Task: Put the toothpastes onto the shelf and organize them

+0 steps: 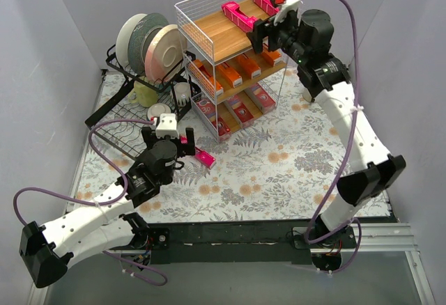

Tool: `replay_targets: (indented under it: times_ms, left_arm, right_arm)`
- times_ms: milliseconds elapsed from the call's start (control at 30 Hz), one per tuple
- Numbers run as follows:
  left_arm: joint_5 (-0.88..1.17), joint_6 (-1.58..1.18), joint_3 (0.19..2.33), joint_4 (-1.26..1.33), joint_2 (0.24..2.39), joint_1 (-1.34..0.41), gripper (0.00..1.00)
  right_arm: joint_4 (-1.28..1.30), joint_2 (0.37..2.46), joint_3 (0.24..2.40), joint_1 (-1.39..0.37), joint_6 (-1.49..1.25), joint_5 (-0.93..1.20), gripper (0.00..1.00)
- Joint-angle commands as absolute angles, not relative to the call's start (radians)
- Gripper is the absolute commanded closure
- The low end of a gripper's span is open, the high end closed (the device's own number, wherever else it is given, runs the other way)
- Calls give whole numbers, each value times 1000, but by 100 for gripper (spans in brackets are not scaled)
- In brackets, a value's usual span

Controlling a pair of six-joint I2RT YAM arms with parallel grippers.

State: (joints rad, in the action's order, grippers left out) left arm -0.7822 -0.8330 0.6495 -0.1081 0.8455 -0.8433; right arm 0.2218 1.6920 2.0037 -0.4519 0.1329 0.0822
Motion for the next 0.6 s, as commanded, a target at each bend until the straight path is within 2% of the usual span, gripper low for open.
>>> replay_targets:
  times_ms: [0,67,200,367,433,567]
  left_arm:
    - [-828,-903,673,-143,853,-813,2]
    - [-828,-945,684,-161,856,-793,2]
    - [-804,-1025,698,-187,865,-747,2]
    - [-755,-1080,703,-198,877,-684,2]
    - [-752,-1083,706,-196,880,-673,2]
    - [-764,-1081,703,-195,882,-661,2]
  right_arm:
    - [152,1472,1871,-449,117,89,13]
    - [124,1371,1775,-449,112,94,12]
    - [27,1189,1406,-451,83,129,11]
    - [-156,991,1004,-459,8,276,11]
    - [-246,963,837,-494,8,301,10]
    - [-357,959,637,-632,67,192,9]
